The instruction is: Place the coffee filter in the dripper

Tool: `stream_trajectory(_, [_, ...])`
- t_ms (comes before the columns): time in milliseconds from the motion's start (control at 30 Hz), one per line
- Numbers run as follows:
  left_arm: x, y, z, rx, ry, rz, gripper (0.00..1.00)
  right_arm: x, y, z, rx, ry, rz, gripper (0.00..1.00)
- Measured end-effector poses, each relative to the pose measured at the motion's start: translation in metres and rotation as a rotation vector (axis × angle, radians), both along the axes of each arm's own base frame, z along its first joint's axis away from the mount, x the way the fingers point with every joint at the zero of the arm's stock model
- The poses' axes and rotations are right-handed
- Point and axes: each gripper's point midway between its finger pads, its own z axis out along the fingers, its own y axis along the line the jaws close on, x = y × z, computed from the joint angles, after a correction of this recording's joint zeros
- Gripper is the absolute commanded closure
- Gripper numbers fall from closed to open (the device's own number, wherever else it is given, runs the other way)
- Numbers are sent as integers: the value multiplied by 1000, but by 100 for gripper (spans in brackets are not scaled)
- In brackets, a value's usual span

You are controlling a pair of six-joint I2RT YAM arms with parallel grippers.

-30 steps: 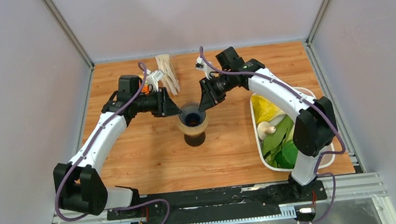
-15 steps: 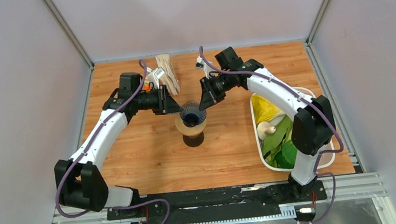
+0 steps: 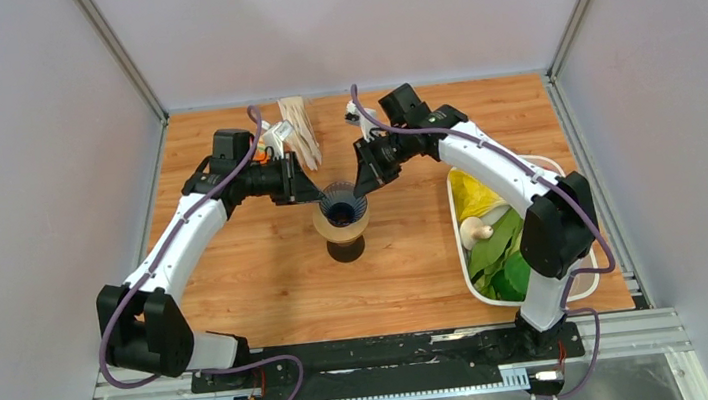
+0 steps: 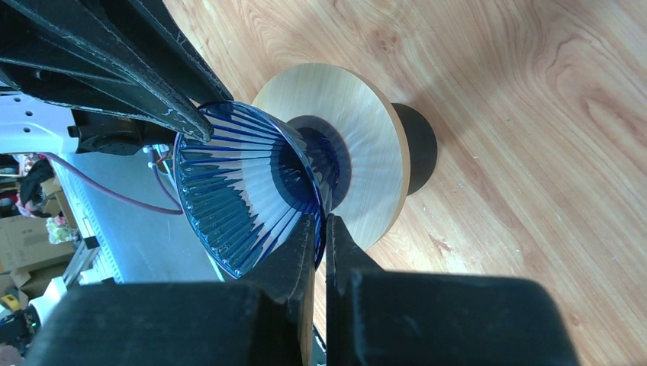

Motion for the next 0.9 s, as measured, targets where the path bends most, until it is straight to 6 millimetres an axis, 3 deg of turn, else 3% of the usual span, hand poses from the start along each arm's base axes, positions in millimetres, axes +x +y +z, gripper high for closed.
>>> stream_trajectory(900, [1, 5, -7, 38, 2, -2, 100, 1, 5, 0, -51, -48, -4, 100])
